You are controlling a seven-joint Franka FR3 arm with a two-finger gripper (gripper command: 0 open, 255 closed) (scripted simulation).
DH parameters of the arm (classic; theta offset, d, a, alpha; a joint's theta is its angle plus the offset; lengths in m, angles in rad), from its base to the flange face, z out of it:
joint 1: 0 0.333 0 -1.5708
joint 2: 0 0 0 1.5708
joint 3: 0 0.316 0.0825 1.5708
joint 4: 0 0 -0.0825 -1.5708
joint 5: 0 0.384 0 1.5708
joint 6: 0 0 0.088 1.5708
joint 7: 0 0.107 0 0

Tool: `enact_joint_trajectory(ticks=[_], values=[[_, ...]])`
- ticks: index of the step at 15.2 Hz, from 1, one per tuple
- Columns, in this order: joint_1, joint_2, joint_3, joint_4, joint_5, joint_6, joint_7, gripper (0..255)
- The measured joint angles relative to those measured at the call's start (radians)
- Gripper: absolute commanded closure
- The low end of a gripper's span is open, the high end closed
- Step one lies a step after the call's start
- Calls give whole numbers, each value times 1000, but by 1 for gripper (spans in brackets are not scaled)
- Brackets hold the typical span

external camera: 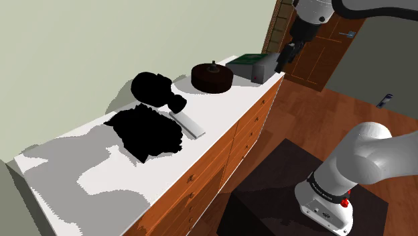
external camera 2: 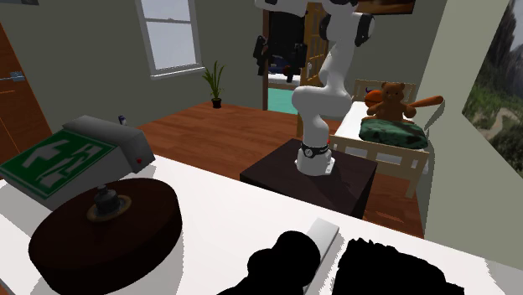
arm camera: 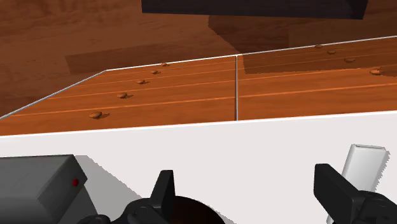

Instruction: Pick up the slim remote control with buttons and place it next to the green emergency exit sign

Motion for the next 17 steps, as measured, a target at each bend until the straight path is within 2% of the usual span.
enact_joint_trajectory(ticks=[3, 11, 17], values=[[4, 23, 16, -10, 11, 24, 22, 0], [22, 237, 110, 0, 64, 175, 152, 0], [30, 440, 179, 73, 78, 270, 252, 0]])
